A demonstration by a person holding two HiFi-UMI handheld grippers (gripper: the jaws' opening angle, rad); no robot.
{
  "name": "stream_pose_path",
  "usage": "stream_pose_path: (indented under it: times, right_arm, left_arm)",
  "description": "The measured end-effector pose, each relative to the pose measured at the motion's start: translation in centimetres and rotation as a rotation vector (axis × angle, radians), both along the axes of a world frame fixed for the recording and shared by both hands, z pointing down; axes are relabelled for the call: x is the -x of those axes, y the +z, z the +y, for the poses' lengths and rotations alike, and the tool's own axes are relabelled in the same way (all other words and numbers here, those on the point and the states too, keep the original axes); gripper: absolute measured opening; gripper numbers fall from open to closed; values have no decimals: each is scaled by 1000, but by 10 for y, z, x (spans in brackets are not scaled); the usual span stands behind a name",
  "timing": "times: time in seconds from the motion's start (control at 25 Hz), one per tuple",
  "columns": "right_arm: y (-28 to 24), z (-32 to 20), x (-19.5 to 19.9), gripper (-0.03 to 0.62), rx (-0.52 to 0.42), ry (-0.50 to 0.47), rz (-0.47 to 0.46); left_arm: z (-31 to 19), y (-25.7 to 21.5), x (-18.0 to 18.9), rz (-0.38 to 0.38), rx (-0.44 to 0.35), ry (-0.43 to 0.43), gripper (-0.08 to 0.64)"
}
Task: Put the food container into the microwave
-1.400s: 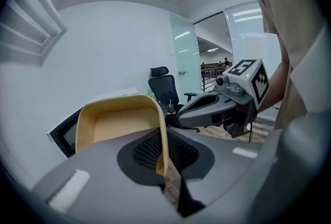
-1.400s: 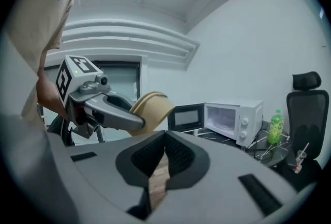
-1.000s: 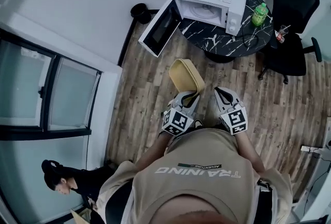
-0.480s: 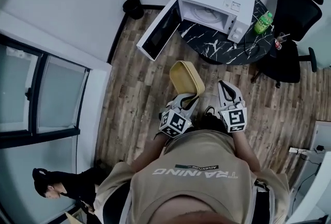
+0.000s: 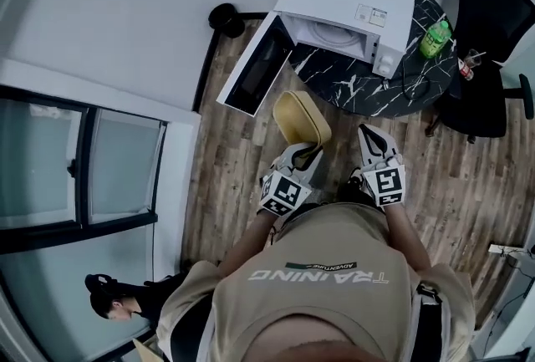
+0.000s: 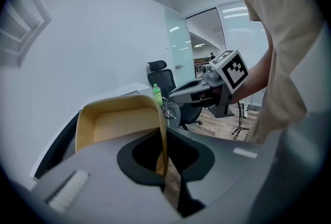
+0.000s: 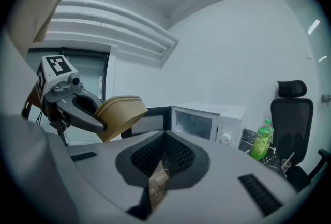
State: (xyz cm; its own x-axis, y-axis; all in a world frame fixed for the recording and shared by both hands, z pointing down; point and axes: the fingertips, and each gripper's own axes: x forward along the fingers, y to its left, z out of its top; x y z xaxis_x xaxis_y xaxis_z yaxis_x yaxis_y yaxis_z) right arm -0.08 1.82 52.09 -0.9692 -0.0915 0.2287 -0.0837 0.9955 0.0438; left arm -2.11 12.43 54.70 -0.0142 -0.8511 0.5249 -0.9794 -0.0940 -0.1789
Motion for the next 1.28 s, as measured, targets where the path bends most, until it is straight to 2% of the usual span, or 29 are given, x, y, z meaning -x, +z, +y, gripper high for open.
stream_pose_path:
  times: [0.2, 0.28, 0.4, 0.6, 0.84, 1.04, 1.16, 1.28]
  right_arm:
    - [20, -55, 6, 11, 131, 14, 18]
    - [22, -78, 9, 11, 126, 34, 12]
    - [27, -96, 15, 11, 137, 45, 10]
    - [44, -110, 28, 11, 195, 97, 39]
    - [34, -101, 75, 11, 136, 78, 63]
    - [20, -83, 126, 11, 181, 97, 50]
    - [7, -80, 153, 11, 158, 131, 30]
    - [3, -87, 168, 11, 112, 177, 34]
  left_arm:
    - [-49, -13, 28, -3, 14, -37, 26]
    - [-66, -16, 31, -5, 22, -39, 26]
    - [-82, -13, 34, -12, 50, -2, 26]
    - [-92, 3, 47, -68, 107, 51, 26]
    - [-92, 6, 80, 45, 42, 65, 26]
    - [-83, 11, 106, 104, 16, 95, 26]
    - [-85, 11, 123, 166, -4, 144, 26]
    - [-88, 16, 138, 166, -7, 220, 26]
